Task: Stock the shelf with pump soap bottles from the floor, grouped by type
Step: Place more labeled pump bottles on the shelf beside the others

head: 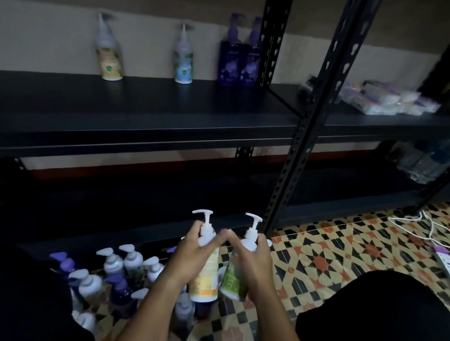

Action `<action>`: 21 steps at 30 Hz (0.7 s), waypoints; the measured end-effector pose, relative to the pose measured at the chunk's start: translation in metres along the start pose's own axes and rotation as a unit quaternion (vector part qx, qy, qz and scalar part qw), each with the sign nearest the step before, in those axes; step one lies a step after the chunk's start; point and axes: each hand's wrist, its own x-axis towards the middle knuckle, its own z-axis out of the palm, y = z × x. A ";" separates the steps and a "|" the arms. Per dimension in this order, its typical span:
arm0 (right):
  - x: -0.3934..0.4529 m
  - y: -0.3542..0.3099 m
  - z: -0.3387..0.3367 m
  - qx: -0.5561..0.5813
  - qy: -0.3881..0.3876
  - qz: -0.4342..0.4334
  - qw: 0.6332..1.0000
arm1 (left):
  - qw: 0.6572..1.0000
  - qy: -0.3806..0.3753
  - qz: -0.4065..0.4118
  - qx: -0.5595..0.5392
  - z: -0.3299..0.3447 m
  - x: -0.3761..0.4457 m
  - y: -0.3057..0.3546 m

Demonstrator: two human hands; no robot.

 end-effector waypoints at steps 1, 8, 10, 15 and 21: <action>0.000 -0.001 0.001 -0.008 -0.008 -0.003 1.000 | 1.000 -0.014 -0.003 0.000 0.000 0.000 -0.002; 0.006 0.003 -0.002 -0.047 -0.003 -0.002 0.999 | 1.000 -0.004 -0.006 0.005 -0.004 0.001 -0.007; 0.004 0.003 -0.004 -0.023 0.008 -0.001 1.000 | 1.000 0.012 -0.002 -0.010 -0.003 0.000 -0.006; 0.002 0.006 -0.017 0.065 0.030 -0.014 0.997 | 0.997 0.024 0.027 -0.064 -0.001 0.002 -0.009; -0.003 0.004 -0.017 0.023 -0.025 -0.026 0.999 | 0.998 -0.011 0.006 -0.061 0.002 0.004 -0.015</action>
